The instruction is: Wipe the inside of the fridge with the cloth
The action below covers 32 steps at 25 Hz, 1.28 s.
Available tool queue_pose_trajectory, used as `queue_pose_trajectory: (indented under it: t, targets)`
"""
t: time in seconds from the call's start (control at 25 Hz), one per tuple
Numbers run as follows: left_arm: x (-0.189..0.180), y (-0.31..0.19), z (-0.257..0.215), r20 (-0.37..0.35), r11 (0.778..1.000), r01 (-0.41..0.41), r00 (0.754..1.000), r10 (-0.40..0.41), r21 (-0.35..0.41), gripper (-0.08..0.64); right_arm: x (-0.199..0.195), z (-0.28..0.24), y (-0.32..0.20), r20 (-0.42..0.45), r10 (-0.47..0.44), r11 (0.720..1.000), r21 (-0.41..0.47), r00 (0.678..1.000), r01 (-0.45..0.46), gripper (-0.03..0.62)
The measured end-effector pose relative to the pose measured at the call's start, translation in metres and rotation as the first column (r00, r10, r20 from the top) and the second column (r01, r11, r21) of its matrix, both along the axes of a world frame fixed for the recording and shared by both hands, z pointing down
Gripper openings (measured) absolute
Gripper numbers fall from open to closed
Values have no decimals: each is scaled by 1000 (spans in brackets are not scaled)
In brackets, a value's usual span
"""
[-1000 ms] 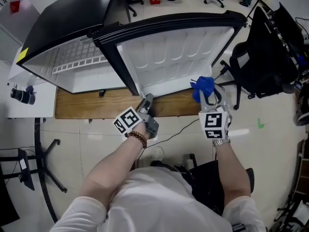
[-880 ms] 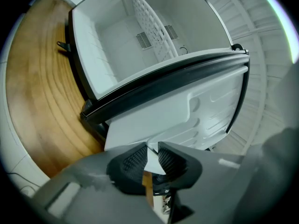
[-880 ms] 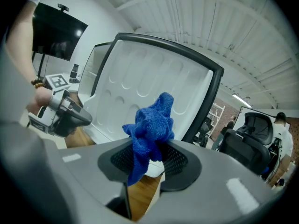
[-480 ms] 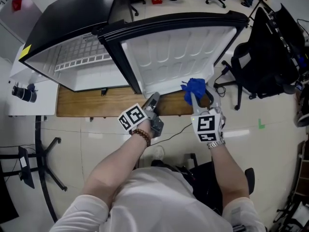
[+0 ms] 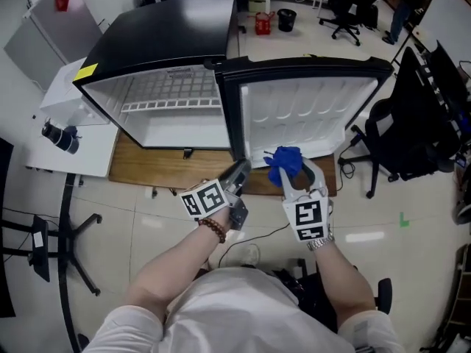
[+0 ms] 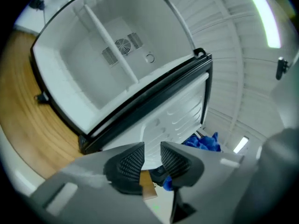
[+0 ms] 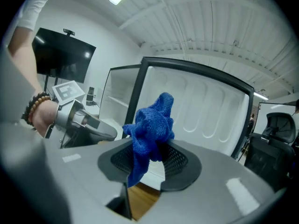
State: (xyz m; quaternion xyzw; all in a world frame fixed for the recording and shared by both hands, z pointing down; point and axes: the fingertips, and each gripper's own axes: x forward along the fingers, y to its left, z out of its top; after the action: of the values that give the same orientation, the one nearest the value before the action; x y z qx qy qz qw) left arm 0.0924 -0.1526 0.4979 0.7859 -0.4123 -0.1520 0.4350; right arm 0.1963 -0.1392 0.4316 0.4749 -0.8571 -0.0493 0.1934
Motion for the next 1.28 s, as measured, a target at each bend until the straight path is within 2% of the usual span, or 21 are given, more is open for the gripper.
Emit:
queue_pose_trajectory:
  t: [0.12, 0.24, 0.36, 0.52, 0.6, 0.8, 1.08, 1.28]
  targets:
    - [-39, 6, -42, 117, 988, -15, 993, -3, 152, 87, -44, -20, 6, 41, -54, 998, 15, 998, 54, 137]
    - [-81, 27, -78, 272, 957, -62, 962, -18, 283, 58, -91, -36, 22, 71, -92, 996, 13, 993, 92, 137]
    - [-119, 48, -105, 418, 923, -119, 907, -49, 367, 28, -131, -51, 38, 99, -107, 994, 19, 989, 106, 137]
    - [-169, 70, -121, 586, 908, -172, 805, -94, 382, 0, -177, -60, 60, 144, -95, 995, 9, 985, 95, 137]
    - [-193, 80, -133, 613, 893, -188, 781, -116, 408, 0, -199, -62, 70, 167, -89, 996, 1, 982, 90, 137]
    - [-236, 106, -146, 646, 868, -222, 751, -138, 444, 0, -240, -67, 97, 196, -71, 997, 0, 978, 72, 137]
    - [-264, 133, -148, 671, 845, -268, 728, -137, 464, 0, -269, -73, 119, 213, -36, 999, 13, 976, 34, 135]
    - [-271, 143, -147, 670, 835, -280, 731, -134, 473, 0, -274, -75, 132, 231, -7, 1000, 12, 973, 4, 135]
